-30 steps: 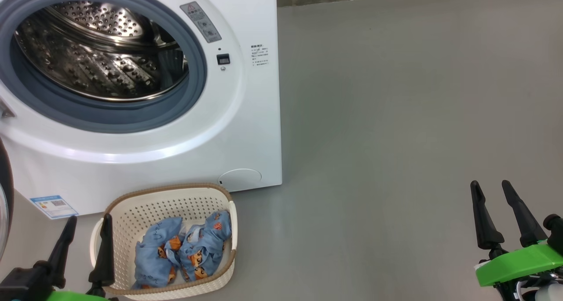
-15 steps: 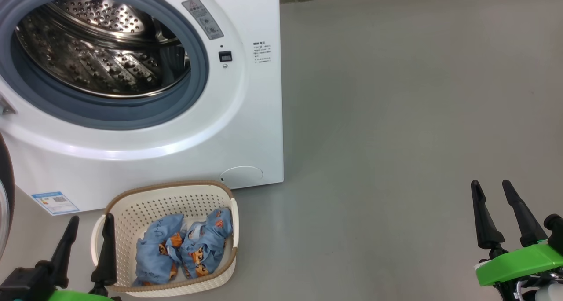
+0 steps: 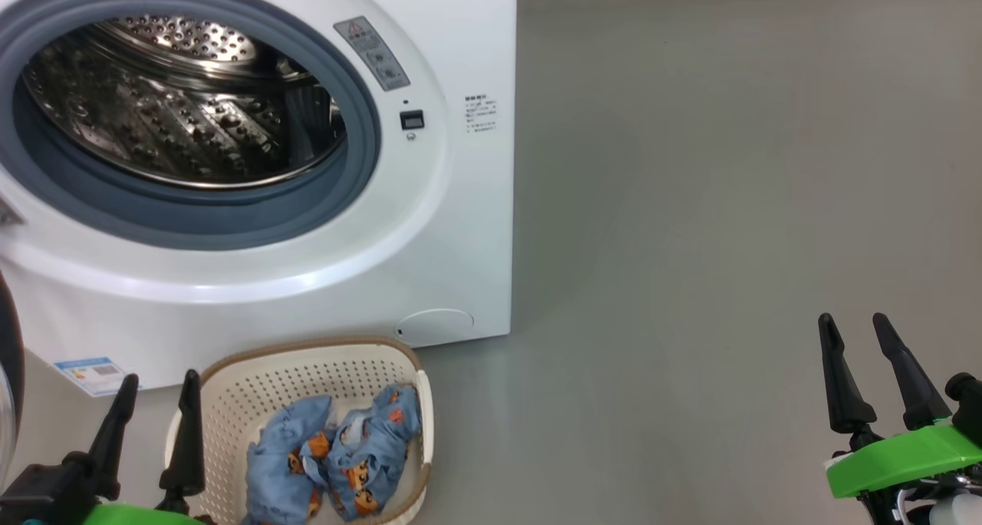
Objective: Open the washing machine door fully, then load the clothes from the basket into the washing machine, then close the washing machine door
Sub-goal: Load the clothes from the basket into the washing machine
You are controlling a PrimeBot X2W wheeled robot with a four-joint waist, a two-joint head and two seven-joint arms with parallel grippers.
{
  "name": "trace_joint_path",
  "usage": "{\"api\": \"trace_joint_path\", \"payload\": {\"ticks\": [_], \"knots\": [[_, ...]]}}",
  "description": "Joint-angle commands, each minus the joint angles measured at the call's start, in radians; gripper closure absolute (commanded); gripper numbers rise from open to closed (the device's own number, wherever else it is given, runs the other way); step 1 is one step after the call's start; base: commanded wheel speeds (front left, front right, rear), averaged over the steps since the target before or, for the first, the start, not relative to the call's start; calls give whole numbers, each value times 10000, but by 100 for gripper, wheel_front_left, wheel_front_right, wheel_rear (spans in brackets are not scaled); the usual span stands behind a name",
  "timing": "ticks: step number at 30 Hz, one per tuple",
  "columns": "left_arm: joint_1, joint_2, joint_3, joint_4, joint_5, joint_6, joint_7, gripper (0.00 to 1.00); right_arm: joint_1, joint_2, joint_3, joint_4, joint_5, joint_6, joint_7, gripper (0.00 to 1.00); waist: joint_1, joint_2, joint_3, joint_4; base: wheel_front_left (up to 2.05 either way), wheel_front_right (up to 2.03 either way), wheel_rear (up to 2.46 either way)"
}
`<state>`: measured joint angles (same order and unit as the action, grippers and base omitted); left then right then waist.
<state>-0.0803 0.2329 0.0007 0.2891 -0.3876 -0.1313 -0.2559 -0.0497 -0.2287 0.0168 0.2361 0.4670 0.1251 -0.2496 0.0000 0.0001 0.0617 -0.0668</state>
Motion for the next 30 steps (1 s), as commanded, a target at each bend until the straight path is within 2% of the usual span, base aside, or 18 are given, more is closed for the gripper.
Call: {"api": "trace_joint_path", "payload": {"ticks": [1, 7, 13, 17, 23, 30], "knots": [[-445, 221, 354, -240, -25, 6, -59, 0, -222, -173, 110, -277, -50, 56, -122, 0, 0, -1, 35, -3, 101, -146, 45], [-484, 176, 421, -203, -20, 6, -59, 0, -244, -156, 94, -269, -54, 56, -122, 0, 0, -1, 50, 2, 97, -127, 30], [-433, 75, 421, -60, 250, 6, -59, 0, -249, -129, 128, -246, -49, 56, -122, 0, 0, -1, 30, 5, 41, -41, 0], [-379, -140, 744, 151, 288, 14, -59, 0, -246, -106, 155, -246, -53, 56, -122, 0, 0, -1, 25, 5, 0, 0, 0], [-301, -500, 948, -155, 1712, 68, -59, 0, -268, -81, 196, -275, -43, 56, -122, 0, 0, -1, 119, 0, 0, 0, 0], [-282, -1019, 986, 607, 1716, 18, -59, 0, -452, 9, 293, -380, -39, 56, -122, 0, 0, -1, 483, -79, 0, 0, 0]]}}
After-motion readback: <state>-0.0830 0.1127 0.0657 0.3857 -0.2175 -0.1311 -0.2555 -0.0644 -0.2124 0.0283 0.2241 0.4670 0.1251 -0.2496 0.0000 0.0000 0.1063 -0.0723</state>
